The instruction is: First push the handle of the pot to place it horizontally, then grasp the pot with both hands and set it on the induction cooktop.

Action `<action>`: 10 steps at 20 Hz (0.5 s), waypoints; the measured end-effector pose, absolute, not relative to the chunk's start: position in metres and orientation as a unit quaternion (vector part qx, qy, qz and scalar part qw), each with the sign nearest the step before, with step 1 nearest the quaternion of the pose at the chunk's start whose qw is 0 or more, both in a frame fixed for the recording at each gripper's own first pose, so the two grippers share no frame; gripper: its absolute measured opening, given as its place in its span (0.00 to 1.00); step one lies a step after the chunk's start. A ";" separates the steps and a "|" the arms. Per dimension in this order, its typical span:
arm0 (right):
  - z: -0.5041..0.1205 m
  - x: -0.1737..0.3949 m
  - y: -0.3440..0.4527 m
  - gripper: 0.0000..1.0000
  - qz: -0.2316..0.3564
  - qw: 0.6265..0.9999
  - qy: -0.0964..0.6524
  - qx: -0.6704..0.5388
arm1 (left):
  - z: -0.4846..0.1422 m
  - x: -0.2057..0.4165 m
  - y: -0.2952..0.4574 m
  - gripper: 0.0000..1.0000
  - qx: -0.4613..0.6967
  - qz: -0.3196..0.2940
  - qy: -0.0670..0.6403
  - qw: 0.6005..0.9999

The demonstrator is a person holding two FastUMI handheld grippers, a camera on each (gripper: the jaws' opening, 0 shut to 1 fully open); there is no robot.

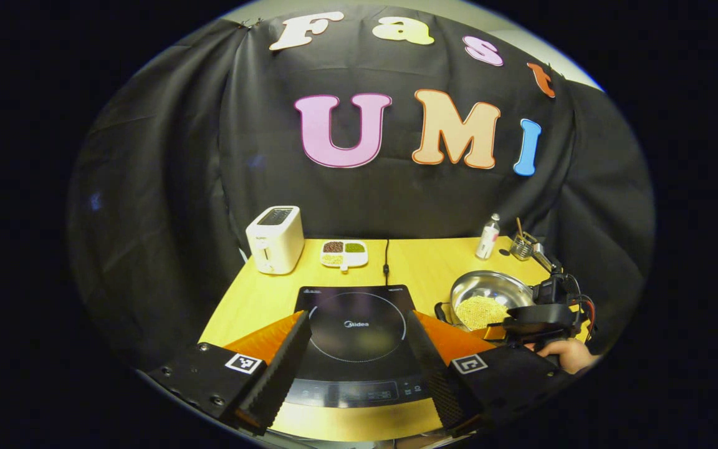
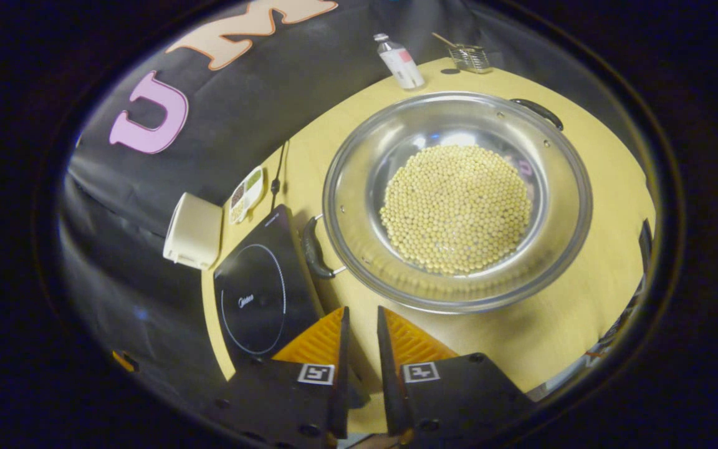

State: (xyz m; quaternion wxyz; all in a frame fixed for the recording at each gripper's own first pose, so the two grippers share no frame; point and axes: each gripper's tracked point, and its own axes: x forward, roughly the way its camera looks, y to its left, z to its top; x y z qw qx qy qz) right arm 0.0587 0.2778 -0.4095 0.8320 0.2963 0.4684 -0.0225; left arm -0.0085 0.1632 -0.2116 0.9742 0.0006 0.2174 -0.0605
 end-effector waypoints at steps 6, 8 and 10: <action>-0.383 0.045 0.229 0.70 0.034 0.823 0.473 0.311 | -0.241 0.009 0.114 0.95 -0.039 -0.078 0.281 0.956; -0.382 0.047 0.202 0.85 0.034 0.822 0.481 0.302 | -0.254 0.022 0.097 0.95 -0.049 -0.067 0.310 0.947; -0.379 0.053 0.173 1.00 0.032 0.820 0.489 0.295 | -0.263 0.032 0.082 0.96 -0.059 -0.057 0.329 0.941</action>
